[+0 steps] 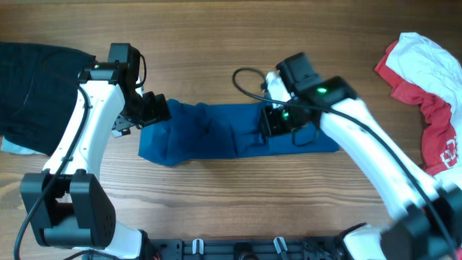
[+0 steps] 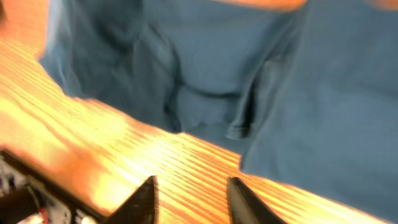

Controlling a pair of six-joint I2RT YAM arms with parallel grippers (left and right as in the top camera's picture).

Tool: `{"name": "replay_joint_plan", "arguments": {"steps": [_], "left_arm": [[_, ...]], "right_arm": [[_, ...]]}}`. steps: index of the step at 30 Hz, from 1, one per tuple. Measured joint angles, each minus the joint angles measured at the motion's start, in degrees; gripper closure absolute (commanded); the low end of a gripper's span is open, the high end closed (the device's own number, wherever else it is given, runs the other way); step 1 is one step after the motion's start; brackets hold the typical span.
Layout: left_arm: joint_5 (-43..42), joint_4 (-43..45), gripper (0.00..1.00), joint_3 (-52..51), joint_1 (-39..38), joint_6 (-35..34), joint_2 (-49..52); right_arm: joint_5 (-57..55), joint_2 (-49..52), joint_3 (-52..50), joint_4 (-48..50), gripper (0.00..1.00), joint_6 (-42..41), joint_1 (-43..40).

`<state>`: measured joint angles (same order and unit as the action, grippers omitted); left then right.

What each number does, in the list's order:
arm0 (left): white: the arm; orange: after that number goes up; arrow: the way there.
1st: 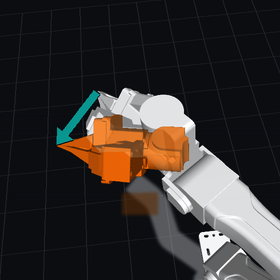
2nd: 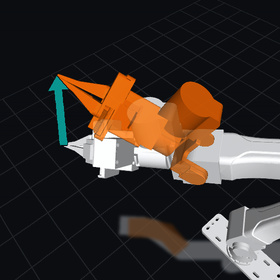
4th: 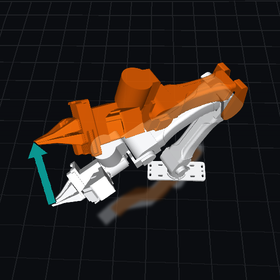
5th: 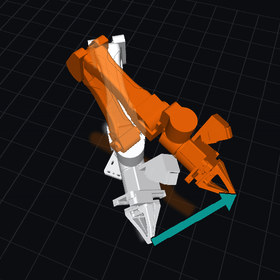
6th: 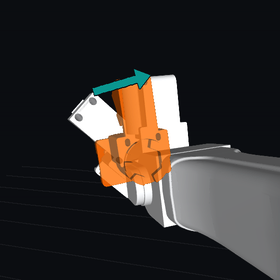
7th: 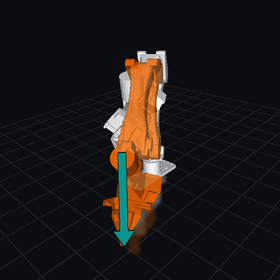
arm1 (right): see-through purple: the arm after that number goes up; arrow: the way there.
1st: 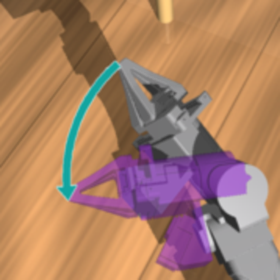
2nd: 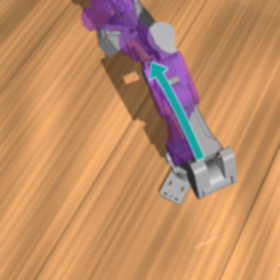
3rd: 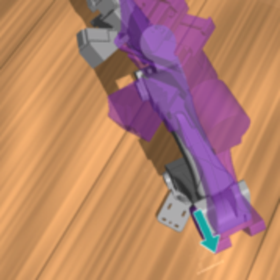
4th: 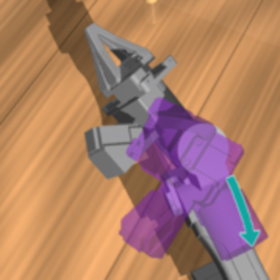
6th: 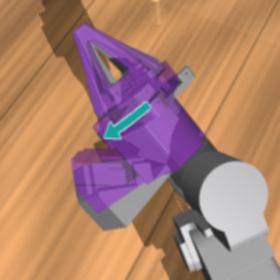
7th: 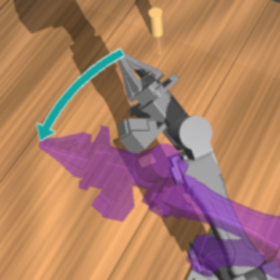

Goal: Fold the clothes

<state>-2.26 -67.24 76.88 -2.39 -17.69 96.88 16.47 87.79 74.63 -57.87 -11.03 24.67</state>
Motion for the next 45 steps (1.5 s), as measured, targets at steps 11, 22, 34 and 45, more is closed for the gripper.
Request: {"name": "replay_joint_plan", "arguments": {"steps": [11,22,34,45], "left_arm": [[-8.41,18.84,0.0,-13.57,0.0,5.31,3.41],[-8.55,22.18,0.33,-11.85,-1.75,7.5,10.64],[-21.07,16.92,0.96,-10.86,-3.48,11.06,13.81],[-15.85,3.74,0.96,3.91,14.62,11.02,4.96]], "right_arm": [[-12.5,-11.54,1.07,-7.39,0.4,-6.73,-4.85],[-12.94,-11.52,1.07,-7.93,0.42,-7.82,-4.85],[-16.79,-11.52,1.07,-8.31,0.42,-9.55,-5.03],[-19.21,-3.45,1.07,-4.61,0.55,-6.21,-10.73]]}}
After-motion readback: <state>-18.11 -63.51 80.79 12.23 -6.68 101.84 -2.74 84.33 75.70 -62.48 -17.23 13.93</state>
